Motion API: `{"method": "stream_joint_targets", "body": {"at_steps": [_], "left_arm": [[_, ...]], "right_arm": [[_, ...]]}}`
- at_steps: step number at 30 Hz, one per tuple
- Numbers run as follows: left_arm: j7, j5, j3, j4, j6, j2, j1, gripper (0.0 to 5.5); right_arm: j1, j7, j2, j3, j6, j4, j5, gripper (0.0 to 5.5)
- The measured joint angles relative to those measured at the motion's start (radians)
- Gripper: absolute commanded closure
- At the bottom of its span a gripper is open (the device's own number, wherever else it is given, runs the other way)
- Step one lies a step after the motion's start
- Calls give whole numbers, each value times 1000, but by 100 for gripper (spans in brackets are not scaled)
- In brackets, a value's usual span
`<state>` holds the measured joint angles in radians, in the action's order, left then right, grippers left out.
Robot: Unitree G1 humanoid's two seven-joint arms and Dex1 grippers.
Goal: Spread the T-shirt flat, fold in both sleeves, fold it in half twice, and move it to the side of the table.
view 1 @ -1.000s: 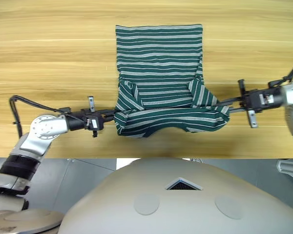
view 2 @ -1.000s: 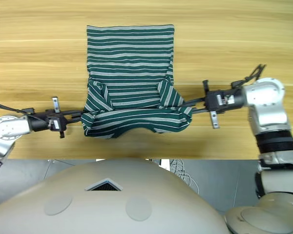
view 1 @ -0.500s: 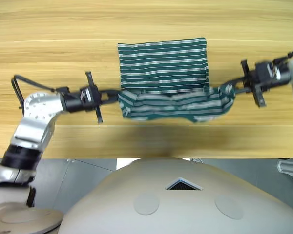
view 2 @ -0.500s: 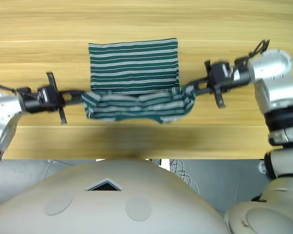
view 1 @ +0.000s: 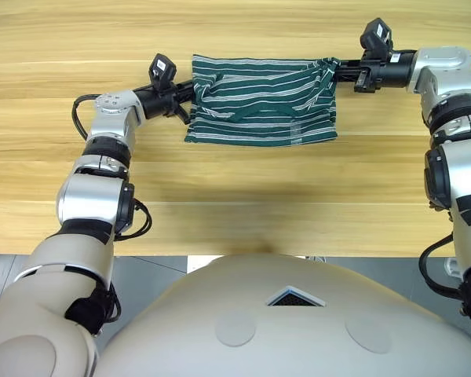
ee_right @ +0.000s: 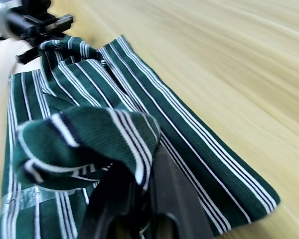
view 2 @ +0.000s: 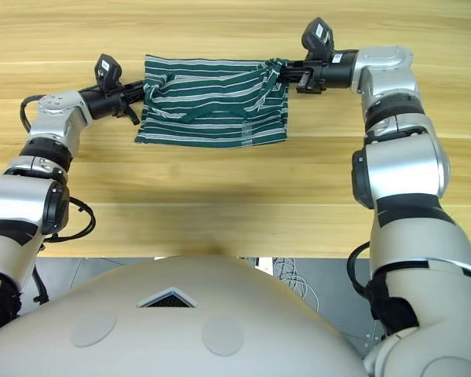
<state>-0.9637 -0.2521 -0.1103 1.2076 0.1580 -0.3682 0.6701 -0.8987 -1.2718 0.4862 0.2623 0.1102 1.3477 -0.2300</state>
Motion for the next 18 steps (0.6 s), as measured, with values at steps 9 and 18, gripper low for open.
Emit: {"method": "stream_joint_targets", "body": {"at_steps": [9,18], "left_arm": [[68,-3,165,64,-99,20,26,369],[209,-42,271,9,-307,71,51,248]], "right_arm": [[52,189,-4,-169,-17,12,95,316],[170,210,21,-223,309,-67,163,220]]}}
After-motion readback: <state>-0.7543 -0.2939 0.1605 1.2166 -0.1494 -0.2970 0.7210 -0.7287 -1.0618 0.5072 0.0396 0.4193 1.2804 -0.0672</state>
